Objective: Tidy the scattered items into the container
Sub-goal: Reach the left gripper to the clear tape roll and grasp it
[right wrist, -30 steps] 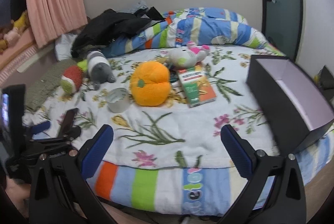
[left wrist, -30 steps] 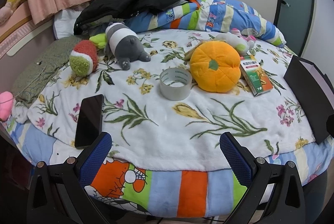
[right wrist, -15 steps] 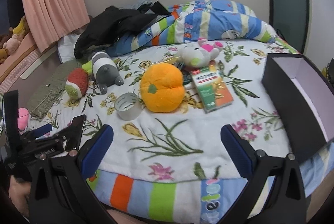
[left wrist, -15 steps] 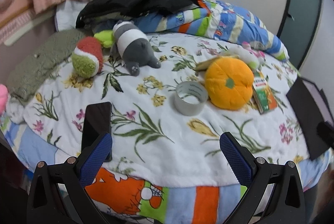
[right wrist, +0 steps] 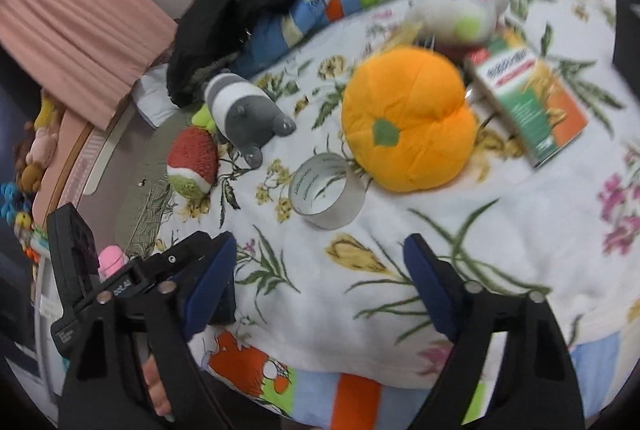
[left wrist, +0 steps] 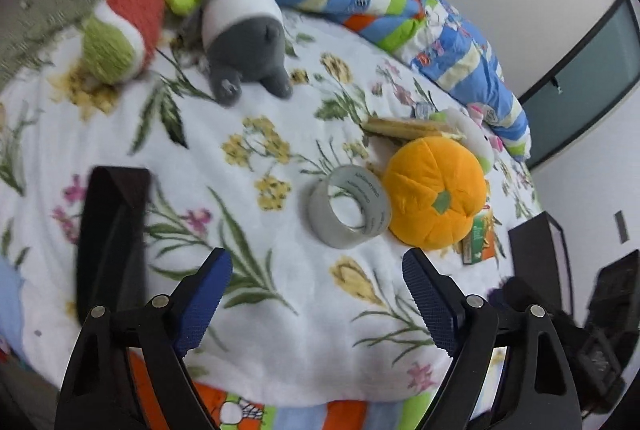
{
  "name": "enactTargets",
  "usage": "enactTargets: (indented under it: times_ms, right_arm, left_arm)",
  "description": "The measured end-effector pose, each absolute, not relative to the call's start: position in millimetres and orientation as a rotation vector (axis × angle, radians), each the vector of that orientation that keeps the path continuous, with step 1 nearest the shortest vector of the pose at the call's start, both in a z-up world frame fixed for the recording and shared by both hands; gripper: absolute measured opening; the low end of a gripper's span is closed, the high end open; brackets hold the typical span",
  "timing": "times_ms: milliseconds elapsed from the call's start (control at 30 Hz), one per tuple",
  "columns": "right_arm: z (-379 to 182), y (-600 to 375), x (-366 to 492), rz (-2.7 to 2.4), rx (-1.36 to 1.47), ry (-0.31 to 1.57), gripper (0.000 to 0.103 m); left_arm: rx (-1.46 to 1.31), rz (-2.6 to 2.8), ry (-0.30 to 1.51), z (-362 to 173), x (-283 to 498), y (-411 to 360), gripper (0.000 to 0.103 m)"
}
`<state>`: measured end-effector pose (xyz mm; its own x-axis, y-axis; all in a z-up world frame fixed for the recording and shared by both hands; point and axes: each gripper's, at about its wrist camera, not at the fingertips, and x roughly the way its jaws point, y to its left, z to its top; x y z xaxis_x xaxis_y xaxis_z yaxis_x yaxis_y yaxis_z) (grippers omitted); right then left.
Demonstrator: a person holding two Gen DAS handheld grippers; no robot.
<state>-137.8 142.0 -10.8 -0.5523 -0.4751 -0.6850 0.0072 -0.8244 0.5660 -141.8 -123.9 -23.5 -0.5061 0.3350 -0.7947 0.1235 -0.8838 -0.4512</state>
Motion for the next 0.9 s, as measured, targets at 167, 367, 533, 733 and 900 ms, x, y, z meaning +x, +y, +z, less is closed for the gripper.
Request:
enactTargets:
  times_ms: [167, 367, 533, 733, 900]
  right_arm:
    - [-38, 131, -170, -2.325, 1.396, -0.859, 0.068]
    - [-55, 116, -202, -2.322, 1.489, -0.852, 0.054]
    - [-66, 105, -224, -2.322, 1.547, -0.853, 0.048]
    - [-83, 98, -242, -2.347, 1.658, -0.82, 0.035]
    - [-91, 98, -247, -2.364, 1.692, -0.793, 0.03]
  left_arm:
    - [-1.564, 2.375, -0.801, -48, -172, -125, 0.063]
    - [-1.597, 2.358, -0.825, -66, -201, -126, 0.053]
    - [-1.647, 2.328, -0.857, -85, -225, -128, 0.041]
    - [-1.676, 2.319, -0.825, -98, -238, -118, 0.03]
    - [-1.708, 2.302, -0.834, -110, -245, -111, 0.023]
